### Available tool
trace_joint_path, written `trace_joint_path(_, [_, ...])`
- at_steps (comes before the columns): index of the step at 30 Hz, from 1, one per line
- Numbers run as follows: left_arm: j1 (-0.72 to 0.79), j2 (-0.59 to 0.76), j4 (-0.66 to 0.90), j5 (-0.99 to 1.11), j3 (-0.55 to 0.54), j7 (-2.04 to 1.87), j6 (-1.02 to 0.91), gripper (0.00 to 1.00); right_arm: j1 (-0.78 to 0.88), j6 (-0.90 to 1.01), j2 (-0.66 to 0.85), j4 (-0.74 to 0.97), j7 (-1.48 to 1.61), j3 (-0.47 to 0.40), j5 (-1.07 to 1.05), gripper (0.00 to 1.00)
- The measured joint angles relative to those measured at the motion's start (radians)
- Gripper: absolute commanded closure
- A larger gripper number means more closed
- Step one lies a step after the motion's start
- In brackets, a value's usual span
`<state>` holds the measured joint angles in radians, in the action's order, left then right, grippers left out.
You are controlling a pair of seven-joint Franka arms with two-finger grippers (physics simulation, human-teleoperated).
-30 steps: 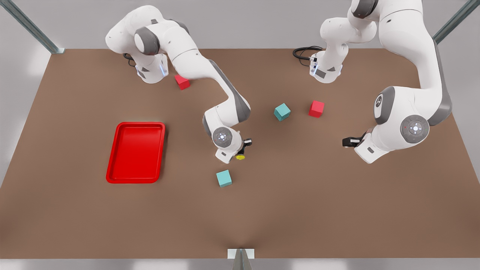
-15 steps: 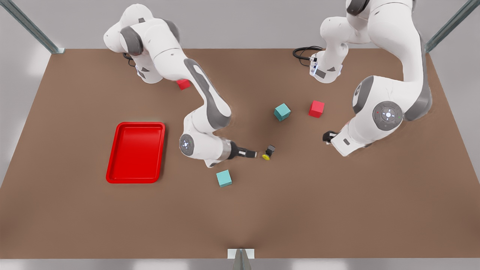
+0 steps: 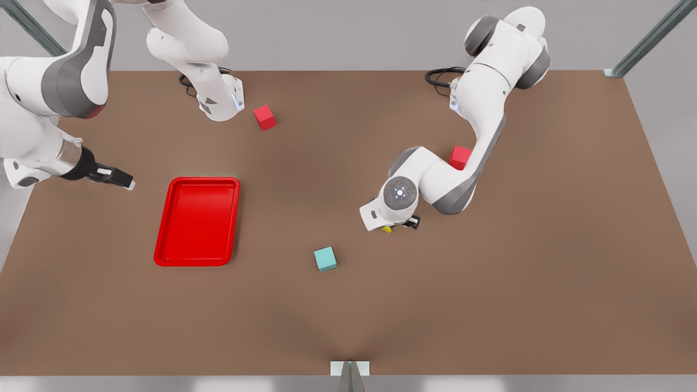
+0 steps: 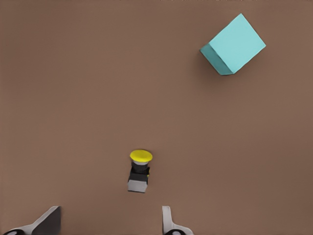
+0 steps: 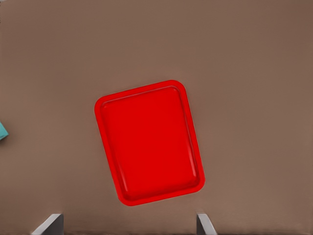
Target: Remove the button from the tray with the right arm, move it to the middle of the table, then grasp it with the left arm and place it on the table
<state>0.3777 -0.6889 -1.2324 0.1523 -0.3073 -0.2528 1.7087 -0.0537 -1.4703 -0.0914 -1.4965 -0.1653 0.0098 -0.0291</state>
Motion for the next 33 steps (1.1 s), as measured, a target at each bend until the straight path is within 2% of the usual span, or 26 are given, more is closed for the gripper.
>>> trace_joint_path(5, [-0.002, 0.042, -0.156, 0.000, -0.025, -0.008, 0.076, 0.00, -0.047, 0.036, -0.038, 0.070, 0.066, 0.038, 0.039, 0.00])
trace_joint_path(10, [-0.009, 0.070, -0.293, 0.018, -0.034, -0.015, 0.180, 0.00, -0.044, 0.007, -0.052, 0.058, 0.141, 0.061, 0.067, 0.00])
trace_joint_path(14, [-0.035, 0.099, -0.480, 0.057, -0.034, -0.018, 0.335, 0.00, -0.042, -0.010, -0.053, 0.038, 0.188, 0.062, 0.070, 0.00])
trace_joint_path(22, [-0.041, 0.039, -0.540, 0.118, -0.030, -0.023, 0.576, 0.00, -0.035, -0.034, -0.053, 0.022, 0.255, 0.062, 0.071, 0.00])
trace_joint_path(33, [-0.040, 0.045, -0.627, 0.183, -0.024, -0.044, 0.658, 0.00, -0.035, -0.050, -0.058, 0.019, 0.309, 0.062, 0.071, 0.00])
